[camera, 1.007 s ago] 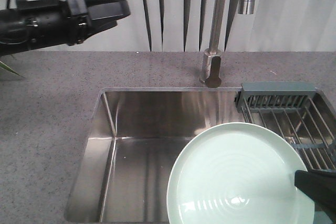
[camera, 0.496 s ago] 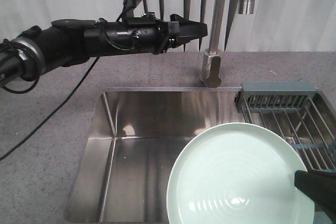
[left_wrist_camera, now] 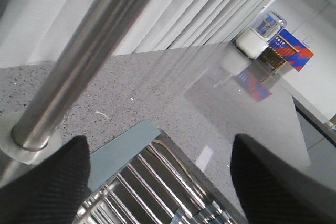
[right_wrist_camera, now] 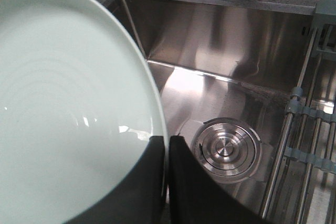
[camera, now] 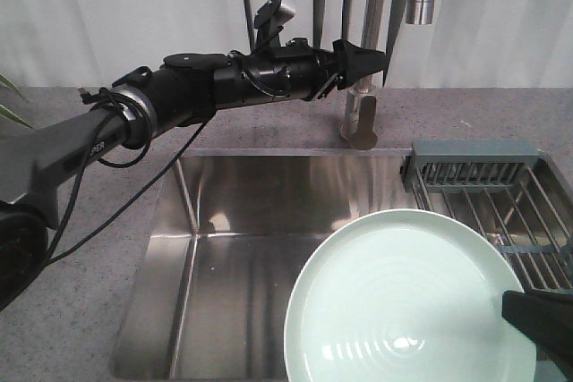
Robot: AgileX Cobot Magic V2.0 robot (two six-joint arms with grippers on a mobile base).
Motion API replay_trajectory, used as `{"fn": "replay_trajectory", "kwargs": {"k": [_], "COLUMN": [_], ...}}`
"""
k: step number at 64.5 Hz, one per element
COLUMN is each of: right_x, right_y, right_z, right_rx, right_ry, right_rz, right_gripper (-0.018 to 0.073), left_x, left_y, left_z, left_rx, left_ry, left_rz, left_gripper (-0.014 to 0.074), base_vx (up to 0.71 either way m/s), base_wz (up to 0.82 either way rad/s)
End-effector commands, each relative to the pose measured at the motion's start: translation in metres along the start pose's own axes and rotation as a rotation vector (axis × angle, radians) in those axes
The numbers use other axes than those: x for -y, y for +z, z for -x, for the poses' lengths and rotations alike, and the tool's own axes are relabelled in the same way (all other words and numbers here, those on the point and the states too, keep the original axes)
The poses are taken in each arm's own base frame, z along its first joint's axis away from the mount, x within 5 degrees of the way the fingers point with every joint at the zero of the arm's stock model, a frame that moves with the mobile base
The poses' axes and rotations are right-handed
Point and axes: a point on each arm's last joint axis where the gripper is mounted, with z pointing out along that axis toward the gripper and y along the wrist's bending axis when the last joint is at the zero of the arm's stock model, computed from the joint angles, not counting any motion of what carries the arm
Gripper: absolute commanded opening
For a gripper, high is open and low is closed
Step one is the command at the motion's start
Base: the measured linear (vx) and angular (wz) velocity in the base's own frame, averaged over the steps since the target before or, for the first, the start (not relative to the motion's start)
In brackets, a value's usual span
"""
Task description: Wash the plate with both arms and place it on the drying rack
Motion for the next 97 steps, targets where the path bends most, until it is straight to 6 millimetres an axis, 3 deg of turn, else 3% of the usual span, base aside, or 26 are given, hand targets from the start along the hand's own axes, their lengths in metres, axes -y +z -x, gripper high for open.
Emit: {"fn": "replay_trajectory", "kwargs": {"k": [1,22,32,72,85,97], "right_x": [-0.002,-0.002,-0.002,-0.002,-0.002,-0.002], "right_y": [-0.004,-0.004,-0.004,-0.004,-0.004,-0.004], "right_z": [0.012,0.012,0.012,0.012,0.012,0.012], "right_rx": [0.072,0.072,0.072,0.071,0.071,0.071], "right_ry": [0.014,0.015,0.015,0.014,0.014,0.014], "right_rz": [-0.001,0.000,0.000,0.000,0.000,0.000], "right_gripper": [-0.0001,-0.0001,-0.0001,-0.0001,-0.0001,-0.0001], "left_x": [0.038,0.031,0.037,0.053,0.058,0.064], "left_y": [-0.005,0.016,0.022,0.021,0.019,0.007], "left_z": [0.032,0.012,0.003,-0.019,-0.016,0.001], "left_rx": [0.118,0.083,0.057,-0.169,-0.162,-0.137], "left_ry": [-0.032,-0.056,-0.073,-0.048,-0.045,-0.026], "left_rz": [-0.102,-0.108,-0.130,-0.280,-0.288,-0.290], "left_gripper": [0.0538,0.0538,0.0533,0.0533,0.0533,0.0516], "base_vx": [0.00,0.00,0.00,0.00,0.00,0.00], "base_wz": [0.00,0.00,0.00,0.00,0.00,0.00]}}
